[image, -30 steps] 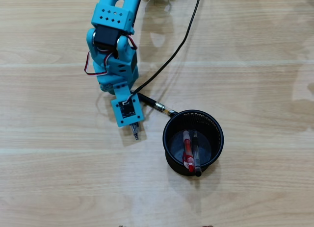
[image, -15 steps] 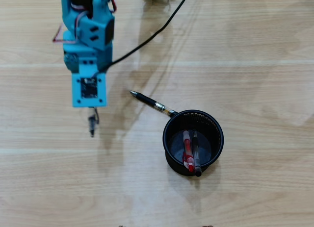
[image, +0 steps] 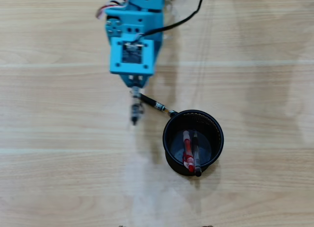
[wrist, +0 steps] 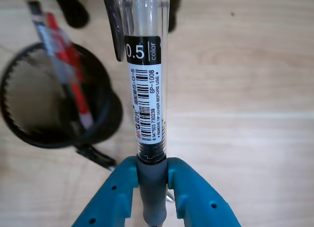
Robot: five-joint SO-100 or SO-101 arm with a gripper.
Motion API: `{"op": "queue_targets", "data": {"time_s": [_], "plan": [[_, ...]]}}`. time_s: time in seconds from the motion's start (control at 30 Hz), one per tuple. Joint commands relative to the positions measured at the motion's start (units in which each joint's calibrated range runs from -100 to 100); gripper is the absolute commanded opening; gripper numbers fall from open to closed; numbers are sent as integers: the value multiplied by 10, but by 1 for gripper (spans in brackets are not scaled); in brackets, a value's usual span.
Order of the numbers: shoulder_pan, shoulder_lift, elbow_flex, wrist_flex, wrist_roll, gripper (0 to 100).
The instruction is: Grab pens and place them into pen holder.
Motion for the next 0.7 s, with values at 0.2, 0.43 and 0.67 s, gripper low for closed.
{"op": "queue_targets", "data": {"time_s": [0.2, 0.43, 0.67], "plan": [[-109, -39, 105, -301, -57, 2], [-140, -33, 256, -528, -76, 2], [-138, -29, 273, -543, -76, 2]]}}
